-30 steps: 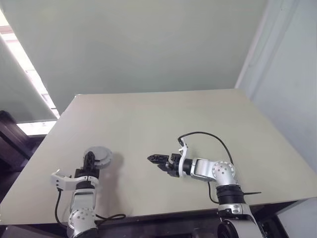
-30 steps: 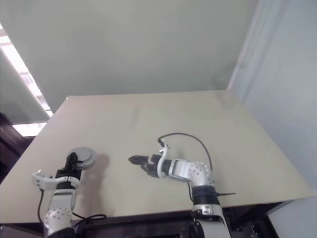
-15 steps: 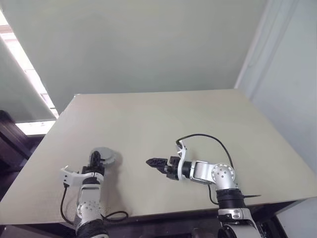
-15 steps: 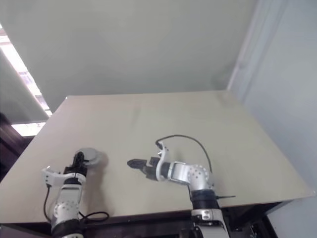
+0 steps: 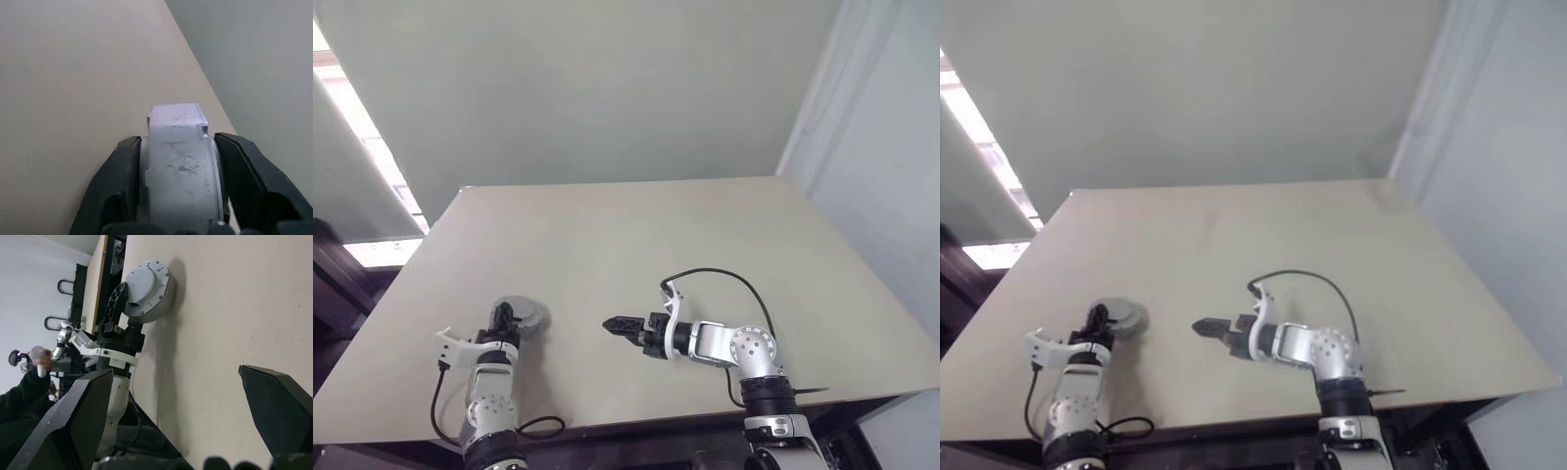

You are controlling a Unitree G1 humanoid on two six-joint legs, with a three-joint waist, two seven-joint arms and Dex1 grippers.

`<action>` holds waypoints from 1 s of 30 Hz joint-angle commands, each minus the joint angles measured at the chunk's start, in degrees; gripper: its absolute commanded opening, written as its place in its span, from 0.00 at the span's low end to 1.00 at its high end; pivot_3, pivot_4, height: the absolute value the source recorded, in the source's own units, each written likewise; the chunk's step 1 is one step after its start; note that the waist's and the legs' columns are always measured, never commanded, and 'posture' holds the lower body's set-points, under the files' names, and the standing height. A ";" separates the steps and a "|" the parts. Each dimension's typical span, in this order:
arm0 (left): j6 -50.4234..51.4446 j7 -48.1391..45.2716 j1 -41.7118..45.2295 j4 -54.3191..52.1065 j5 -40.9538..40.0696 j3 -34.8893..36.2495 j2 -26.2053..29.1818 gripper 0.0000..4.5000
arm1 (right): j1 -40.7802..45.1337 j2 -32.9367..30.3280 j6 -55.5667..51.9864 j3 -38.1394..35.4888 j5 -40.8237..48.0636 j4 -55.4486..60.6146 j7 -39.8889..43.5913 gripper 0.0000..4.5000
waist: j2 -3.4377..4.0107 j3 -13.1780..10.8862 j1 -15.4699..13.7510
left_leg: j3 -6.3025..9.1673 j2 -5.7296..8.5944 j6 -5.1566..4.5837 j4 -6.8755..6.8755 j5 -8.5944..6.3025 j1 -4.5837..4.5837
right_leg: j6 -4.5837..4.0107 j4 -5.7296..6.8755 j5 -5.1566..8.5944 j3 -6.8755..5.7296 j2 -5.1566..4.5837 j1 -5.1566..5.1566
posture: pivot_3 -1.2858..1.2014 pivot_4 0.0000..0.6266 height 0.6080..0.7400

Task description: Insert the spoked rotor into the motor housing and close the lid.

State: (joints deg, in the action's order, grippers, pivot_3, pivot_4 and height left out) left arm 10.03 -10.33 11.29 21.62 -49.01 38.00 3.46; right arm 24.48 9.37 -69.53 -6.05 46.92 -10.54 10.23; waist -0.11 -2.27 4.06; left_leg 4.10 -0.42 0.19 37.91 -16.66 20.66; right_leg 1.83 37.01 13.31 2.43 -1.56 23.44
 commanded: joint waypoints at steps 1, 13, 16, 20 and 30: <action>-1.07 0.88 -0.58 -4.92 0.77 0.01 1.31 0.81 | 0.94 0.30 0.85 -0.13 0.13 1.94 1.19 1.00 | 0.00 0.00 0.03 | 0.00 0.00 0.00 0.00 0.00 0.00 | -0.01 0.00 0.00 0.01 0.00 0.00 | 0.52 0.00 1.00; 2.02 -0.11 -3.85 -8.91 3.18 -3.23 1.97 0.99 | 1.69 0.13 0.77 -0.06 -1.37 0.62 1.85 1.00 | 0.00 0.01 -0.10 | 0.01 0.01 0.00 0.08 0.00 -0.01 | -0.02 0.02 -0.10 -0.02 -0.01 -0.05 | 0.52 0.00 1.00; 0.52 1.14 -5.77 -11.00 6.48 -3.61 3.32 0.99 | 1.50 -0.15 1.05 0.08 -1.76 0.68 2.50 1.00 | 0.00 0.01 -0.03 | 0.00 0.00 0.01 0.07 0.00 -0.03 | -0.02 0.03 -0.11 -0.01 0.00 -0.05 | 0.52 0.00 1.00; -1.93 3.18 -10.20 -15.34 16.76 -7.55 7.30 0.99 | 1.16 -1.12 3.61 1.70 -3.13 1.86 5.11 1.00 | 0.00 0.01 0.12 | -0.01 -0.04 0.01 0.02 0.00 -0.08 | -0.05 0.02 -0.13 0.07 0.10 -0.03 | 0.52 0.00 1.00; 2.52 -9.86 -23.21 -39.92 23.14 -20.75 19.25 0.99 | 0.62 -15.80 33.28 16.33 -19.80 5.51 26.03 1.00 | 0.19 -0.09 -0.04 | -0.12 -0.02 0.04 0.05 0.00 -0.07 | -0.08 -0.05 -0.15 0.08 0.02 -0.06 | 0.52 0.00 1.00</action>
State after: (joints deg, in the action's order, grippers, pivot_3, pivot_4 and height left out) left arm 11.54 -16.64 -12.06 -12.94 -26.23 20.42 21.75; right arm 24.48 -5.20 -44.12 8.18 30.29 -8.38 30.75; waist 0.08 -2.35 4.02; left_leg 3.97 -0.40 0.23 37.95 -16.66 20.59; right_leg 1.76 36.96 13.17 2.51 -1.61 23.37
